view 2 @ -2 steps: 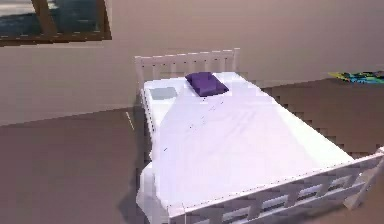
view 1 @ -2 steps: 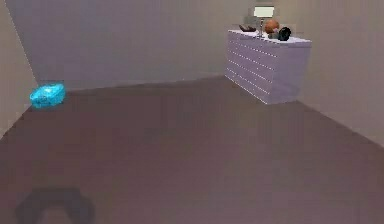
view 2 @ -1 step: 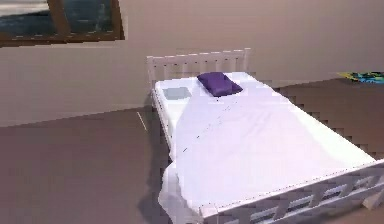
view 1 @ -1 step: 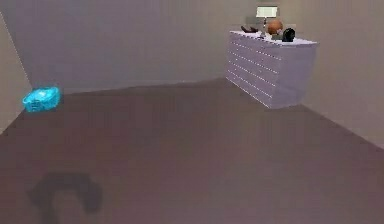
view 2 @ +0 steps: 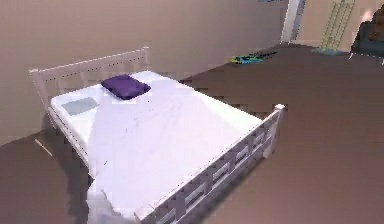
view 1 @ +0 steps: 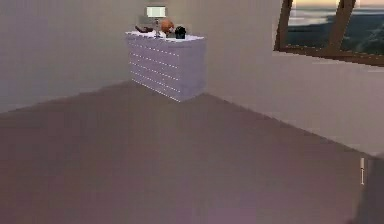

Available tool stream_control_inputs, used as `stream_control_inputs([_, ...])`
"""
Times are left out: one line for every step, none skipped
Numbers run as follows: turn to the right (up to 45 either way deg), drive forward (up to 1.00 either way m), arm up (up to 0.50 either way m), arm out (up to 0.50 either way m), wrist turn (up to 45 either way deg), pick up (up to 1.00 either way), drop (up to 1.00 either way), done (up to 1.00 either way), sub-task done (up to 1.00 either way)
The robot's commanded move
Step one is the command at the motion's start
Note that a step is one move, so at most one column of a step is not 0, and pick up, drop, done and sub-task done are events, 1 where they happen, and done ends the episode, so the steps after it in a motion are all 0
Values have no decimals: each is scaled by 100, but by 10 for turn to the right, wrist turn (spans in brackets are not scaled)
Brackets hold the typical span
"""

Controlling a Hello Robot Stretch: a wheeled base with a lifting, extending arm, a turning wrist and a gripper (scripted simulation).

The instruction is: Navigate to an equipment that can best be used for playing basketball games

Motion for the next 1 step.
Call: stream_control_inputs([0,100,0,0,0,0,0,0,0])
